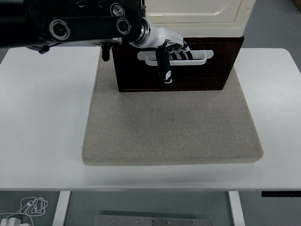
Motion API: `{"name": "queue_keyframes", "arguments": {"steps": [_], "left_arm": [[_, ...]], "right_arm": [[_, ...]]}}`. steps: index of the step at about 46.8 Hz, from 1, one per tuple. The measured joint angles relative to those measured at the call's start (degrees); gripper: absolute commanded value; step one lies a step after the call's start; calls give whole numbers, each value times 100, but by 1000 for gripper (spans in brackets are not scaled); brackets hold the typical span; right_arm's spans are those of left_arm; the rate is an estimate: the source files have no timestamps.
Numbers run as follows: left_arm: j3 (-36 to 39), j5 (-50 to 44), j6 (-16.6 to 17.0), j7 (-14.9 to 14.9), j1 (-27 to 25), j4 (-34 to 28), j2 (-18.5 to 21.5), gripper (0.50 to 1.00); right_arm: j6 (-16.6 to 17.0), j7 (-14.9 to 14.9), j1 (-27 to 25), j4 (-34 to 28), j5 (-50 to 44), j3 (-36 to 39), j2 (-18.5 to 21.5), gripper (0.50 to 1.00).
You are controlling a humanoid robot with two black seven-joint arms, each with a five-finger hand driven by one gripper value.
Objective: Open the drawer under the combination cabinet
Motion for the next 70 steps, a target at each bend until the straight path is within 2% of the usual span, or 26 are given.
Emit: {"name": "queue_keyframes", "arguments": {"steps": [18,41,70], "left_arm": [[-14,-31,-76,-6,-14,-17,0,990],[-259,-39,-415,0,26,-20,27,994],[-378,-54,-673,-7,26,-68,62,994]], "right_arm": [[0,0,0,-1,0,0,0,928],[0,0,0,0,0,0,0,928],[0,0,0,-1,0,0,0,928]]}}
